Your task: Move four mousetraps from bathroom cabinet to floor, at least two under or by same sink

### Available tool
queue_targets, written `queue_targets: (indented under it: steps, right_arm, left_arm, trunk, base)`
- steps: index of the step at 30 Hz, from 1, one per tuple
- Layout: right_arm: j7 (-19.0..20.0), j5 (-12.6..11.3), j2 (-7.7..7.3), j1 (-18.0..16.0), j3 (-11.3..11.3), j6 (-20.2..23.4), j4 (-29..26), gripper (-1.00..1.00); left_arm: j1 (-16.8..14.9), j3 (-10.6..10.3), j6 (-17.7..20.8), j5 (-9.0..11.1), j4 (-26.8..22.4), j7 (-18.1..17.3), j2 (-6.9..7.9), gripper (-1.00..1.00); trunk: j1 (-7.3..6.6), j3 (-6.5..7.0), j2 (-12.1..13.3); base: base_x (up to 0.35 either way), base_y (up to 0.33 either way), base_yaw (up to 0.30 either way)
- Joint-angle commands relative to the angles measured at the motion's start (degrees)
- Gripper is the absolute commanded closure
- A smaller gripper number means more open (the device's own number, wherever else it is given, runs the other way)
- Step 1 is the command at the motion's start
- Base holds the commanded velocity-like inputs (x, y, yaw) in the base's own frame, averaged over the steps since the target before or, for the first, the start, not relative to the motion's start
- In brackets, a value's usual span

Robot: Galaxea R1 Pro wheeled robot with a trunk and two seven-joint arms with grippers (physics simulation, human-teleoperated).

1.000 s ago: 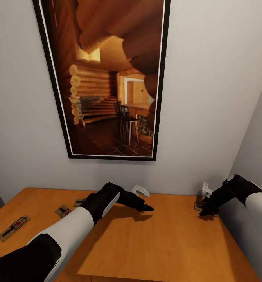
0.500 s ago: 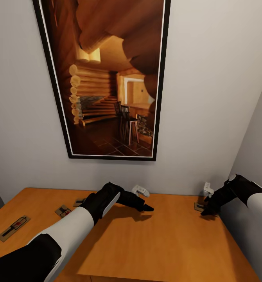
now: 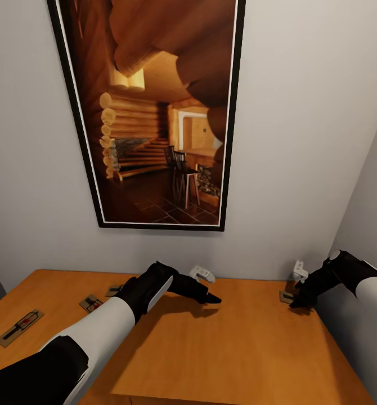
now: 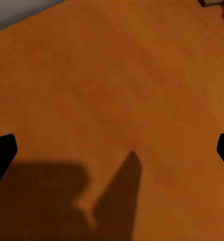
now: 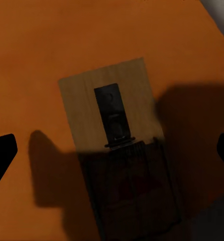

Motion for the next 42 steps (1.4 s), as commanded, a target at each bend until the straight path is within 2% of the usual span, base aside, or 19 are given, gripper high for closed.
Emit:
queue_targets:
  steps: [1, 3, 7, 30, 35, 42]
  right_arm:
    - [0.23, -0.18, -0.03, -0.02, 0.18, 0.6, -0.1, -1.0]
    - [0.17, -0.18, -0.02, -0.02, 0.18, 0.58, -0.09, -1.0]
    - [0.15, -0.18, 0.0, -0.02, 0.18, 0.54, -0.06, -1.0]
    - [0.27, -0.18, 0.05, -0.02, 0.18, 0.37, -0.08, -1.0]
    - [0.32, -0.18, 0.05, -0.02, 0.18, 0.3, -0.1, -1.0]
    - [0.22, -0.2, 0.05, -0.02, 0.18, 0.37, -0.13, -1.0]
  left_arm:
    - [-0.07, -0.12, 0.47, 0.51, 0.01, 0.11, 0.0, -1.0]
    - [-0.07, -0.12, 0.47, 0.5, 0.05, 0.11, 0.0, -1.0]
    - [-0.07, -0.12, 0.46, 0.47, 0.08, 0.17, 0.0, -1.0]
    - [-0.07, -0.12, 0.46, 0.51, 0.1, 0.2, 0.0, -1.0]
    - [-0.07, -0.12, 0.46, 0.5, 0.23, 0.2, 0.0, -1.0]
    - [-0.07, -0.12, 0.46, 0.51, 0.79, 0.2, 0.0, -1.0]
  trunk:
    - [0.01, -0.08, -0.05]
    - [0.01, -0.08, -0.05]
    - [0.88, -0.8, -1.66]
    - [0.88, -0.8, -1.66]
    - [1.98, -1.69, -3.66]
    - [1.98, -1.69, -3.66]
  base:
    - [0.0, 0.0, 0.0]
    - [0.0, 0.0, 0.0]
    - [0.0, 0.0, 0.0]
    - [0.0, 0.0, 0.0]
    - [0.0, 0.0, 0.0]
    - [0.0, 0.0, 0.0]
